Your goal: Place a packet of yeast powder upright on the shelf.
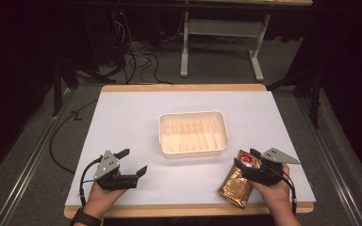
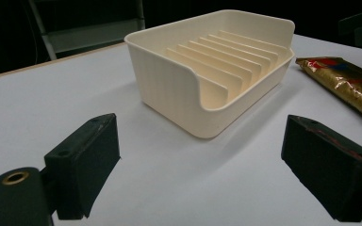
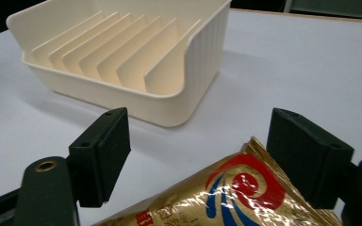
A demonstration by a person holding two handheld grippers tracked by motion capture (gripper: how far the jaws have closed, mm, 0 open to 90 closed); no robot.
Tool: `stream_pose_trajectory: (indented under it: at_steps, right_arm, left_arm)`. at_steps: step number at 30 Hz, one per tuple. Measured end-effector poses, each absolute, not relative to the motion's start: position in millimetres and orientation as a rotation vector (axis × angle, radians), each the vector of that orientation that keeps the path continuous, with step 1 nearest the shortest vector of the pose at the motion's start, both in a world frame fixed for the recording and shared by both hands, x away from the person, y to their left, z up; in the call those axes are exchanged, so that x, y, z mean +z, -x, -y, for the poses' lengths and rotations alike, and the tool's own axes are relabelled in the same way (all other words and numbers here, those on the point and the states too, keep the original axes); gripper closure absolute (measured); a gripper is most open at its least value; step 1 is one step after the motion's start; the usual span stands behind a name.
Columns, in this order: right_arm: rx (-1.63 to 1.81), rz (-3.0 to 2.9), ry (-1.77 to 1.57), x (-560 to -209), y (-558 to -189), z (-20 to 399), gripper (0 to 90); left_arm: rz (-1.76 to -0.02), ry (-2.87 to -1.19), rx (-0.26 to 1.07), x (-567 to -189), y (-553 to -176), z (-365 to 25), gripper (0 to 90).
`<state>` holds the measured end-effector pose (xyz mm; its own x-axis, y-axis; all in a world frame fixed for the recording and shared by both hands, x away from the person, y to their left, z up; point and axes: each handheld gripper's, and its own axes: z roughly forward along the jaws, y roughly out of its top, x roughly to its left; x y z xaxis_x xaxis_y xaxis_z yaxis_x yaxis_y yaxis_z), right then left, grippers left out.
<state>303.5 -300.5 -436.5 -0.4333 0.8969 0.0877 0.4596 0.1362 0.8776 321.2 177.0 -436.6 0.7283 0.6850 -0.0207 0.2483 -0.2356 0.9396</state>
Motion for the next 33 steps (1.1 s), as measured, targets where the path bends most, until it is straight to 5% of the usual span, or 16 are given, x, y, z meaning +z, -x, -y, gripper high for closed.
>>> stream_pose_trajectory:
  at_steps: [19, 23, 26, 28, 29, 31, 33]
  right_arm:
    - [1.219, -1.929, -1.329, -436.0, -295.8, 312.3, 23.6]
    - [1.2, -1.923, -1.359, -439.8, -285.9, 325.3, 33.4]
    - [1.195, -1.927, -1.409, -443.2, -276.5, 336.8, 49.1]
    - [1.155, -1.952, -1.449, -448.1, -268.5, 345.7, 68.9]
    - [1.155, -1.952, -1.449, -448.1, -268.5, 345.7, 68.9]
    - [1.133, -1.985, -1.499, -452.3, -261.1, 353.0, 87.3]
    - [1.1, -2.027, -1.536, -456.1, -256.6, 355.5, 90.0]
  left_arm:
    - [-0.72, -1.813, 0.487, -435.6, -322.6, -173.6, 12.4]
    - [-0.712, -1.806, 0.478, -434.8, -328.1, -167.8, 12.6]
    - [-0.692, -1.8, 0.465, -433.8, -331.8, -161.3, 12.6]
    - [-0.681, -1.796, 0.46, -433.0, -334.6, -154.6, 12.6]
    - [-0.674, -1.799, 0.454, -432.5, -335.9, -152.0, 12.6]
    - [-0.654, -1.79, 0.442, -431.6, -340.0, -143.8, 12.5]
    - [-0.648, -1.789, 0.437, -431.3, -341.6, -141.2, 12.6]
